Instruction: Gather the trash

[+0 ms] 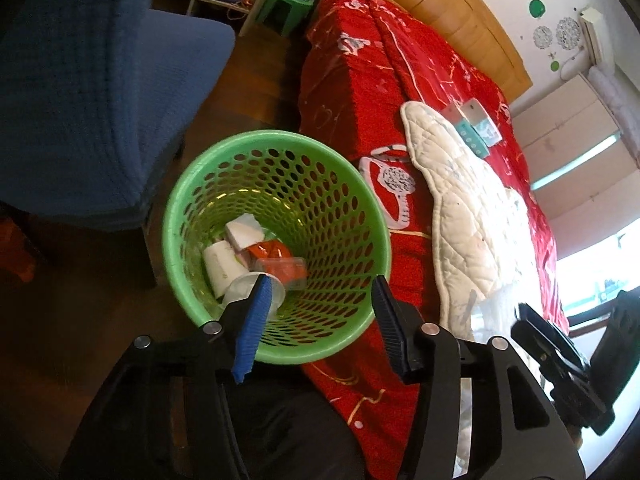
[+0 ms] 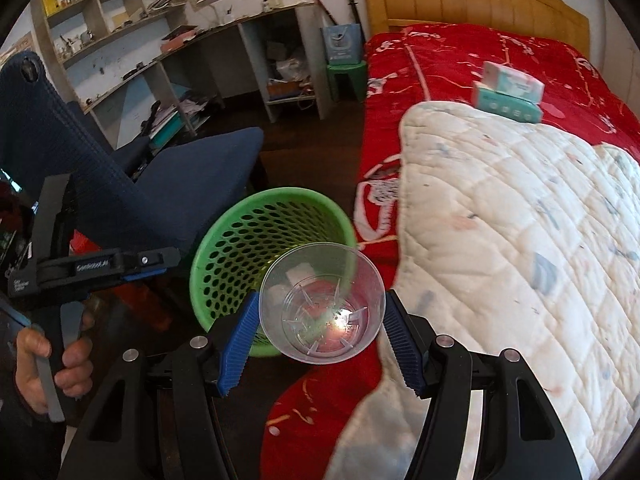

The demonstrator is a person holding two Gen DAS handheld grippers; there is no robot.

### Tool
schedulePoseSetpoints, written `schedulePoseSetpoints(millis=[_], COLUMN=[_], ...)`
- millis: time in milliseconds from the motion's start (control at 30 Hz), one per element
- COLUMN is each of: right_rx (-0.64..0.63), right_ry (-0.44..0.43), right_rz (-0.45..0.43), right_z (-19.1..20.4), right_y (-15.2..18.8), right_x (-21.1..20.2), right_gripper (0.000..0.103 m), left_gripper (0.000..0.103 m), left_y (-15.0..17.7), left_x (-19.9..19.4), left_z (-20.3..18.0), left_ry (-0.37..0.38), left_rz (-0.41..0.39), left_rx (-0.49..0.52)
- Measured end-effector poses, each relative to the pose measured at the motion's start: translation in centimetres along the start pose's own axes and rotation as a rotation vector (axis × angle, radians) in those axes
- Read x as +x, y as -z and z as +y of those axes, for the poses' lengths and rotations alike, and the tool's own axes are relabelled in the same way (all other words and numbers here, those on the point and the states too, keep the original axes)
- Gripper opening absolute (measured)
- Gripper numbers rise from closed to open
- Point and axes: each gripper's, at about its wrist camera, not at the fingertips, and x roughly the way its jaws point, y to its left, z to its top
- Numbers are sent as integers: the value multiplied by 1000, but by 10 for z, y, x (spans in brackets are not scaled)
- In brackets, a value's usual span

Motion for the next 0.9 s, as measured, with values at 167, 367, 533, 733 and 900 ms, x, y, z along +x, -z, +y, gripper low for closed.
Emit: schedulePoseSetpoints(millis=[167, 367, 533, 733, 900], right_rx=[-20, -31, -30, -1, 18], right_ry=[-12, -16, -19, -37, -41], right_rz=[11, 27, 37, 38, 32], right_z=[17, 34, 43, 42, 37], right_y=[-10, -22, -29, -33, -31], right_x=[18, 42, 61, 74, 69], right_gripper=[60, 61, 62, 71, 72], left_gripper=[58, 59, 61, 63, 66], left_y=[2, 4, 7, 9, 11], left_x=[-7, -9, -11, -14, -16], left_z=[4, 7, 8, 7, 2], left_ry=[-29, -37, -49, -61, -69], left_rz=[-15, -16, -21, -30, -34], left_rx=[13, 19, 28, 37, 45])
